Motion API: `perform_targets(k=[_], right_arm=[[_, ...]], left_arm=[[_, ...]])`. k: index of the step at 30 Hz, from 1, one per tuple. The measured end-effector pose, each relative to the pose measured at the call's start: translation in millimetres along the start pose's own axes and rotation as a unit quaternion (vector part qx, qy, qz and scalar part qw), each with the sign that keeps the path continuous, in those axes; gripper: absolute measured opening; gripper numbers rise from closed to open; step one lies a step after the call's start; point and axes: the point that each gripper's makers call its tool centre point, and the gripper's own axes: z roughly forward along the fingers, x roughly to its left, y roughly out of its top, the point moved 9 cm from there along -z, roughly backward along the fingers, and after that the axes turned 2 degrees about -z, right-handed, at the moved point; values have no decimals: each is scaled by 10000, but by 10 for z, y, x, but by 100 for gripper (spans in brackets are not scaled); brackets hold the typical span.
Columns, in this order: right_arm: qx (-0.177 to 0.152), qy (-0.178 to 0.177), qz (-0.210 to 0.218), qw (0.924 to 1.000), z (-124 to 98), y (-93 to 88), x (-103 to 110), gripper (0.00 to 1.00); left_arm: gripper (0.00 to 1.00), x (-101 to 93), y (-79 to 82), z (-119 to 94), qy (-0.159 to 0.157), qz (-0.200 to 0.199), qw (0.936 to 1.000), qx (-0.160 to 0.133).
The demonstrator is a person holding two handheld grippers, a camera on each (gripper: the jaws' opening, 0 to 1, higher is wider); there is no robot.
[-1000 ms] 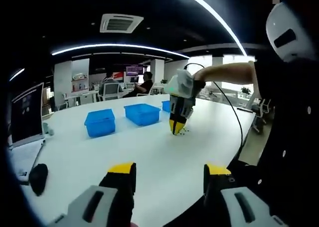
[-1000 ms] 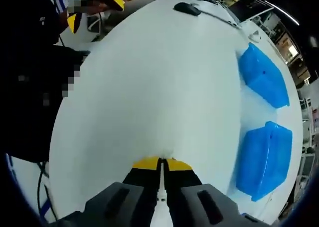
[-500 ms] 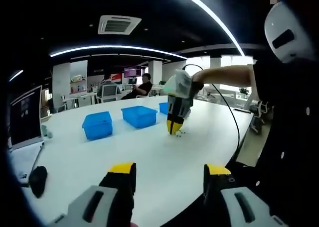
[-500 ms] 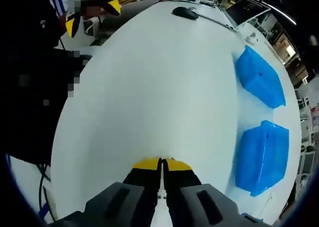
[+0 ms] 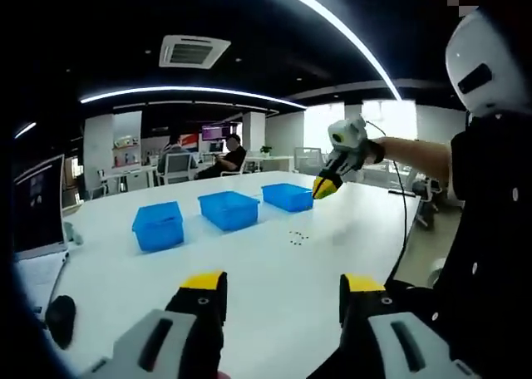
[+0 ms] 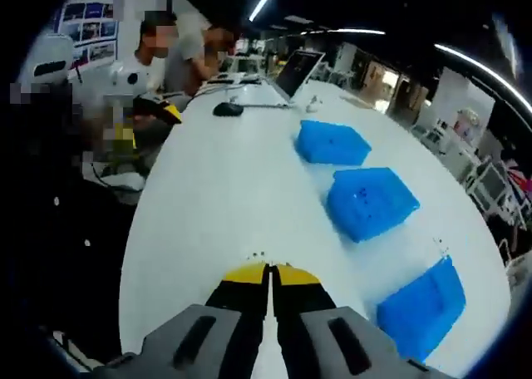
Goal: Pick up the resistors one by one and place each resistor into its matching bin, sorting the parts by color and model until every resistor is separated into the correct bin for its type
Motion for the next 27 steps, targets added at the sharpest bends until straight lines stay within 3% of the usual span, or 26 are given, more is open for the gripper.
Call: perform_targets(k=[4, 7, 9, 10, 13, 15, 21, 23, 27], right_arm=[[-583, -722, 488, 9945, -301, -220, 112, 5], [-1062, -1401, 798, 9812, -484, -341, 246, 5], [-1433, -1962, 1008, 9648, -596, -391, 316, 5], [-1712, -2268, 1133, 9520, -639, -396, 381, 5], [-2056, -2998, 1273, 9229, -711, -400, 478, 5], [-2252, -3319, 1250, 9075, -748, -362, 496, 5], [-2287, -3608, 1202, 8961, -786, -294, 239, 5], [-2306, -3756, 1112, 8907, -767, -268, 83, 5], [-2268, -3806, 1127, 8894, -646, -215, -302, 5]], left_arm=[[55, 3, 55, 34, -80, -8, 9999, -139], [55, -17, 92, 84, -102, -19, 9998, -172], [55, -22, 100, 105, -103, -9, 9998, -163], [55, -29, 103, 113, -110, -7, 9998, -156], [55, -33, 112, 126, -99, -27, 9998, -159], [55, -37, 120, 130, -96, -28, 9998, -154], [55, -34, 134, 116, -95, -15, 9999, -143], [55, -35, 131, 113, -88, -35, 9998, -168], [55, -56, 112, 117, -85, -42, 9998, -170]])
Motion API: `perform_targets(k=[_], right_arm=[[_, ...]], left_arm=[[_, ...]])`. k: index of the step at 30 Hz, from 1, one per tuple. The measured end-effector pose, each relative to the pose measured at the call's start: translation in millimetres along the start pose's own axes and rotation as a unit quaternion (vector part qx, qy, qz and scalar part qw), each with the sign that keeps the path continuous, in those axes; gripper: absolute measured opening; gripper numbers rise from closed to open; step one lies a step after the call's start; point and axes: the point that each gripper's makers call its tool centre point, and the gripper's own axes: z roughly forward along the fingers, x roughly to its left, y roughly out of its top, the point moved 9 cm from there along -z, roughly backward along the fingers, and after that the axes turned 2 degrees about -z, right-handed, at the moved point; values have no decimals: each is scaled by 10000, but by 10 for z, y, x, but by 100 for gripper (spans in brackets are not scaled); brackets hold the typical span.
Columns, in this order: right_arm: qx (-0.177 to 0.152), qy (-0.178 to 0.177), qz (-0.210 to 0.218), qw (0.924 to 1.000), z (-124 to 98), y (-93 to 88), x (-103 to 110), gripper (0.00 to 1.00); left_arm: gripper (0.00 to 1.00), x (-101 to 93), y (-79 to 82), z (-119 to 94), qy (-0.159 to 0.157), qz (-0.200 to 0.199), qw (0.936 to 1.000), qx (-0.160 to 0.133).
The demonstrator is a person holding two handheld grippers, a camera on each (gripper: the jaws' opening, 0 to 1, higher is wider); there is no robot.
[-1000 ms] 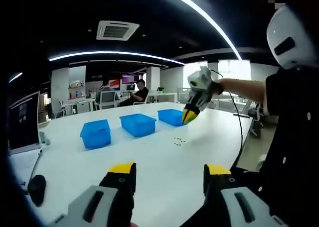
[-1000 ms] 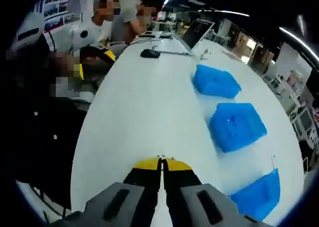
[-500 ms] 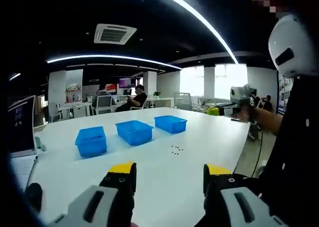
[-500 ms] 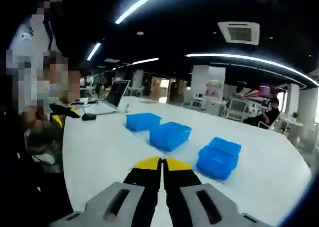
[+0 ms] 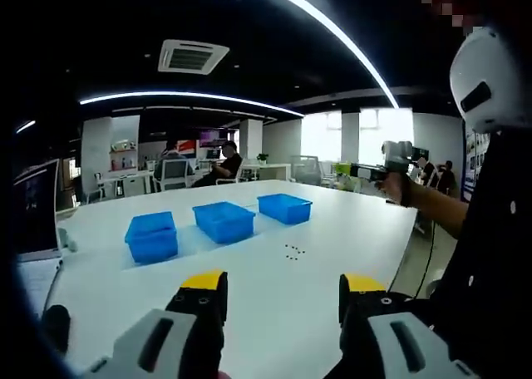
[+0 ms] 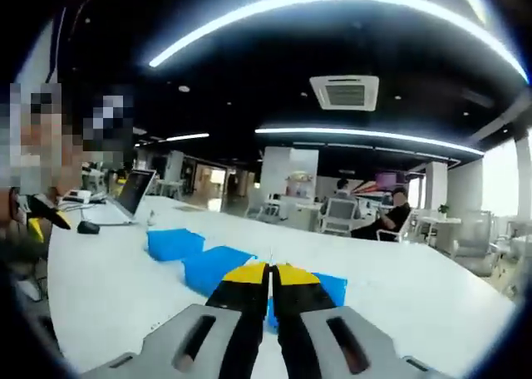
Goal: Pick up the resistors one by one and place each resistor into its matching bin, sorting the parts by color and model until every resistor is separated into the correct bin for its type
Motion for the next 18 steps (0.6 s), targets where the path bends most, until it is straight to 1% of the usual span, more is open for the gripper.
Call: perform_targets(k=[2, 3, 5, 7, 8, 11, 14, 18], right_arm=[[33, -15, 19, 10000, 161, -19, -53, 5], [43, -73, 12, 10000, 282, -32, -101, 5], [52, -55, 97, 9999, 478, -64, -168, 5], [166, -101, -12, 9998, 663, -118, -215, 5], [155, -90, 24, 9998, 769, -132, -251, 5], [295, -133, -31, 9995, 966, -179, -291, 5], [379, -234, 48, 9990, 1142, -223, -344, 5], [509, -370, 75, 9980, 1278, -261, -411, 5]], left_arm=[[55, -5, -4, -4, 4, -4, 10000, 3], [55, -9, -7, -11, 8, -13, 10000, -5], [55, -13, -8, -21, 21, -15, 10000, 0], [55, -16, -7, -43, 48, -12, 10000, 0], [55, -18, -5, -51, 57, -13, 10000, -8], [55, -26, -8, -91, 96, -17, 10000, -18], [55, -25, -24, -109, 121, -43, 9999, -8], [55, -37, -28, -134, 131, -45, 9999, -13]])
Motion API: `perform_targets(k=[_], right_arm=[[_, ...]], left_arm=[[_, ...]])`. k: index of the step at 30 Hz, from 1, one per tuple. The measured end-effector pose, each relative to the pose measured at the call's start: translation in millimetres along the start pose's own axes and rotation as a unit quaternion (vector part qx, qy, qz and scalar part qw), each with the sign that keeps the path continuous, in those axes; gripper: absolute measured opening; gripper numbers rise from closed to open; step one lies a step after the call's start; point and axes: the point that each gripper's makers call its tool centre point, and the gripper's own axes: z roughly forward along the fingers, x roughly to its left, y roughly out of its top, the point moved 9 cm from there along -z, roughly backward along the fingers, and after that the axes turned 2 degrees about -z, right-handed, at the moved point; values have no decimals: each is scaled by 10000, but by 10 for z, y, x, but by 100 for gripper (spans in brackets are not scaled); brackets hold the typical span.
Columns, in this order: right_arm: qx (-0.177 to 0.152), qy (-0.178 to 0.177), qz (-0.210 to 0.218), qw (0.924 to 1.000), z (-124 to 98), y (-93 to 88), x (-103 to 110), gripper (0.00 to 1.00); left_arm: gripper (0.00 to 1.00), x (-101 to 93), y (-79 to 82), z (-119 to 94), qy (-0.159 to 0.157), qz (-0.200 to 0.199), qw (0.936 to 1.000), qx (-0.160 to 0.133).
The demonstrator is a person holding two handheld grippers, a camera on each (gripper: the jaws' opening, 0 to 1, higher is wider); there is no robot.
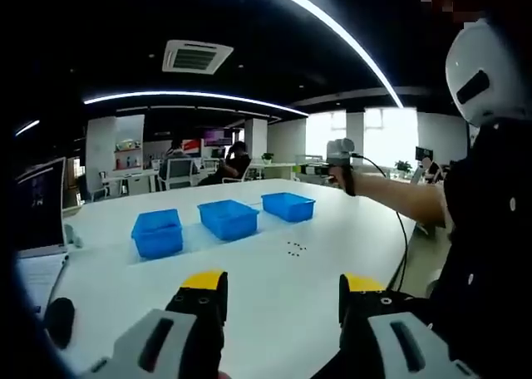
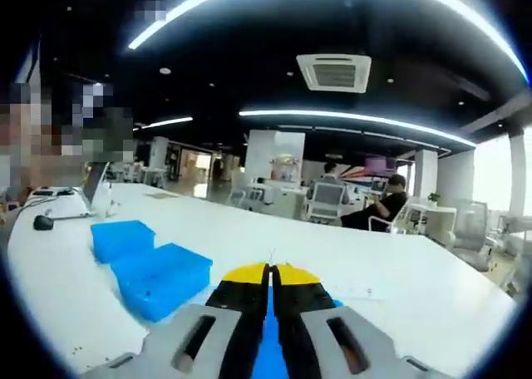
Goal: Pick up the resistors one by one and place each resistor into its matching bin, sorting the parts by color and model until every resistor is separated into the correct bin for its type
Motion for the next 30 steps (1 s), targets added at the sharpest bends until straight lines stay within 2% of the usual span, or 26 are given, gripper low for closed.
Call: perform_targets(k=[4, 9, 16, 23, 26, 30], right_arm=[[55, -136, -21, 9999, 7, -3, -33, 6], [89, -252, 28, 9996, -78, -11, -70, 25], [-36, -120, 76, 9999, -374, 29, -5, 32], [-359, 252, 81, 9990, -996, 39, 233, 32], [-543, 224, 155, 9982, -1271, 43, 302, 32], [-607, 261, 184, 9976, -1691, -9, 440, 32]], left_arm=[[55, -2, 2, -20, 9, 15, 10000, -2], [55, 1, 1, -24, 3, 18, 10000, -9], [55, -14, -6, -2, -39, 19, 10000, -16], [55, -20, 6, 23, -72, 50, 10000, -33], [55, -9, 14, 39, -74, 68, 9999, -37], [56, 24, 27, 68, -48, 70, 9999, -63]])
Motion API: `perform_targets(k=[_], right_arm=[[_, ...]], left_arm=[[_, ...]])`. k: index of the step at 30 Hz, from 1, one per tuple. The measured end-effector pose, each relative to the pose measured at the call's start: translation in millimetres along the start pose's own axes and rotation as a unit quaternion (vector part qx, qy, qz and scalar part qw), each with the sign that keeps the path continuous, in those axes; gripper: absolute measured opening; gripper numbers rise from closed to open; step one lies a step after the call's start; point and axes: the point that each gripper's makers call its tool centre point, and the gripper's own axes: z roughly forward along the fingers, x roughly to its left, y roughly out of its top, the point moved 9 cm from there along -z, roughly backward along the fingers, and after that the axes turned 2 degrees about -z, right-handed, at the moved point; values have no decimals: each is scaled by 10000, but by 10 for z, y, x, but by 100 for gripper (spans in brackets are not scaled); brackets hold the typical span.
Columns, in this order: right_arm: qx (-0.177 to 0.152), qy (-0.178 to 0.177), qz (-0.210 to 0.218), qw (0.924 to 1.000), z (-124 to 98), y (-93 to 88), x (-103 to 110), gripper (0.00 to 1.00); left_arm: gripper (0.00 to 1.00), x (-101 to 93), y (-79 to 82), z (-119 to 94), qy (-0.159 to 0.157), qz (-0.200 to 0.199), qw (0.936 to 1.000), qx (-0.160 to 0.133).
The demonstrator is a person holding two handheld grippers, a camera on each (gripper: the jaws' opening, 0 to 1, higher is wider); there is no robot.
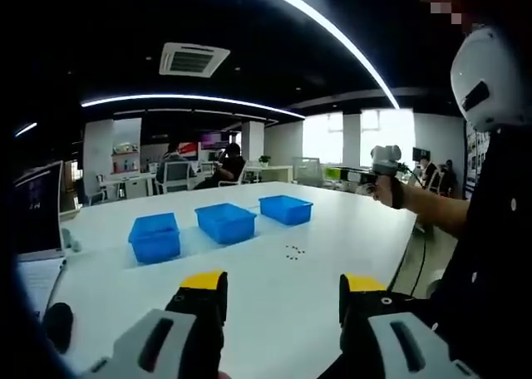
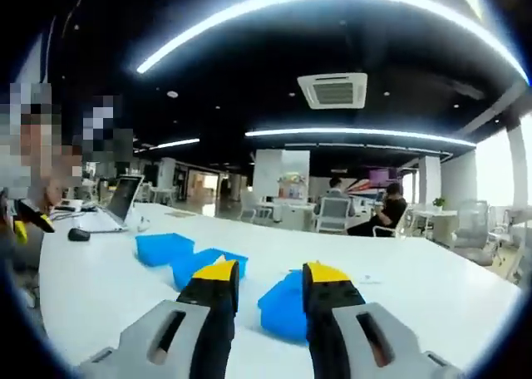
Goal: Pick up the resistors one by one and place each resistor into its matching bin, sorting the parts by color and model until every resistor is separated into the correct bin for its type
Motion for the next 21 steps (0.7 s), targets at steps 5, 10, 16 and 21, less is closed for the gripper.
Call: perform_targets(k=[5, 10, 16, 21], right_arm=[[178, 330, -86, 9993, -507, -119, 207, 32], [331, 395, -51, 9987, -750, -144, 306, 32], [465, 809, -247, 9953, -643, -65, 353, 29], [744, 1688, -773, 9798, -343, 43, 413, 27]], left_arm=[[56, 33, 9, 34, -16, 0, 10000, 0], [56, 46, 8, 59, -44, 0, 10000, 1], [56, 50, -15, 64, -79, -13, 10000, -2], [56, 55, -47, 47, -40, -49, 10000, -2]])
